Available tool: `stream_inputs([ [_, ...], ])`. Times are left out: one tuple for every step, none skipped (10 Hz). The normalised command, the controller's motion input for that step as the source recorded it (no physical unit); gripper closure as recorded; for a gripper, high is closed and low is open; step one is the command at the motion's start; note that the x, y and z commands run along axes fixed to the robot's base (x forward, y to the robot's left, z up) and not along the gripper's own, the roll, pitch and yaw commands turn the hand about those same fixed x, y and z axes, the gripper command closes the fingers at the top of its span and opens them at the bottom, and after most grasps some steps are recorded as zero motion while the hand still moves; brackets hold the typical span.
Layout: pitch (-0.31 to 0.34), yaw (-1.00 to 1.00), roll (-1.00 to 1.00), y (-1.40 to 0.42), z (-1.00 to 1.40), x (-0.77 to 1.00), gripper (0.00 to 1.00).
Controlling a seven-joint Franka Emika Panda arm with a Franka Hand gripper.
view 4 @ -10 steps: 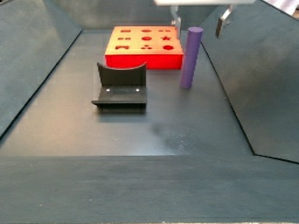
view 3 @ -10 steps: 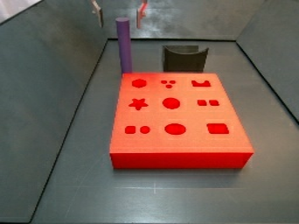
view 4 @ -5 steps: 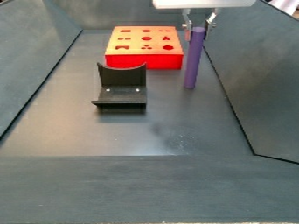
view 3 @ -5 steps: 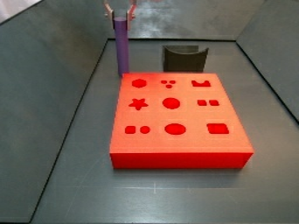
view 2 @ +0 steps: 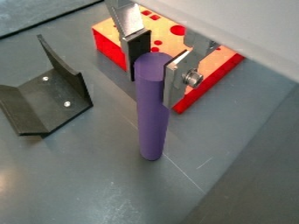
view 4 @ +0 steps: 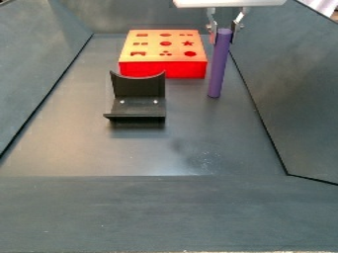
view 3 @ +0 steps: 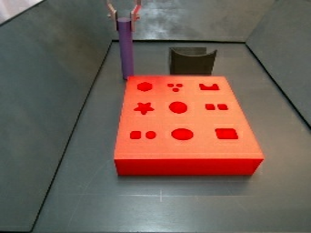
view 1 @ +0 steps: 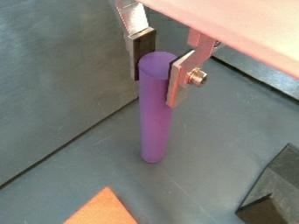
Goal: Pick up the round object. Move up. Move to above the board. Insert the round object.
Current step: Pick up the round object, then move up, then move to above the board.
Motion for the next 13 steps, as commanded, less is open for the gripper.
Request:
stream_inputs([
  [0.0, 0.0, 0.0, 0.0, 0.0, 0.0, 1.0],
  [0.0, 0.0, 0.0, 0.0, 0.0, 0.0, 1.0],
  [0.0, 0.0, 0.0, 0.0, 0.0, 0.0, 1.0],
  [0.0, 0.0, 0.0, 0.0, 0.83, 0.0, 1.0],
  [0.033, 0.0, 0.01, 0.04, 0.78, -0.03, 1.0],
  [0.059, -0.01, 0.01, 0.04, 0.64, -0.05, 1.0],
  [0.058, -0.01, 0.01, 0.03, 0.5, -0.03, 1.0],
  [0.065, -0.01, 0.01, 0.02, 0.34, -0.01, 1.0],
  [-0.045, -0.05, 0.04, -0.09, 1.0, 0.26, 1.0],
  [0.003, -0.05, 0.04, -0.1, 1.0, 0.27, 1.0],
  [0.036, -0.04, 0.04, -0.1, 1.0, 0.26, 1.0],
  [0.059, -0.02, 0.03, -0.09, 1.0, 0.24, 1.0],
  [0.06, -0.01, 0.03, -0.08, 1.0, 0.23, 1.0],
])
